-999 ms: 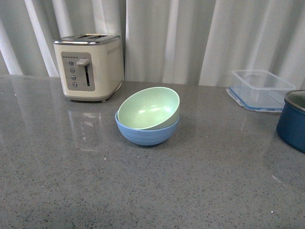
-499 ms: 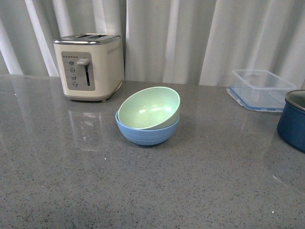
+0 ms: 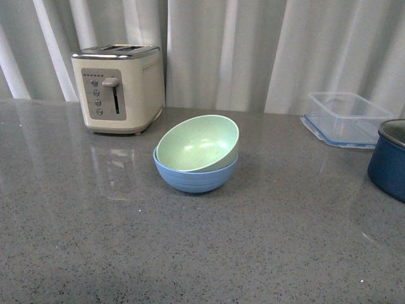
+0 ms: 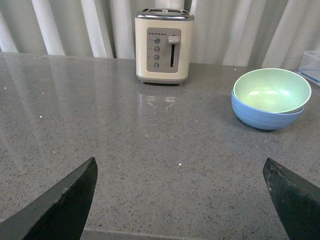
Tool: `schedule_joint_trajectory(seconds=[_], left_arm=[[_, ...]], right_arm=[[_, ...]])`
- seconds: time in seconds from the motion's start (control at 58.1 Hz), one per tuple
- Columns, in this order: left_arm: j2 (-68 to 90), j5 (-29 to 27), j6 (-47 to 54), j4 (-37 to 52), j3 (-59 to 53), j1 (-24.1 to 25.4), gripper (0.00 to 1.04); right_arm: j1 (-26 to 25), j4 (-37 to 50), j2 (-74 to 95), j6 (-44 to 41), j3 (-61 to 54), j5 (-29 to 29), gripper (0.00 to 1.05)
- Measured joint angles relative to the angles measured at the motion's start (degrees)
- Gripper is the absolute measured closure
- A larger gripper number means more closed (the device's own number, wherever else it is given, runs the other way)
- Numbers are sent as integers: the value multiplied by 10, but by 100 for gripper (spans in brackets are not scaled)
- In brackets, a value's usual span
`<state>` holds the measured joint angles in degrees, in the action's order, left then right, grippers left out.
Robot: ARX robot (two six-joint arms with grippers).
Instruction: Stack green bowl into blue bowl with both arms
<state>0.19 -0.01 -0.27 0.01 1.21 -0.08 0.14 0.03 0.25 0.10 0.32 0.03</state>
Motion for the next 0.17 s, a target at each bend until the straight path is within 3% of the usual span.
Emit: schedule_joint_trajectory(seconds=[0.172], left_arm=[[0, 0, 0, 0, 0, 0, 7]], right_arm=[[0, 0, 0, 0, 0, 0, 10]])
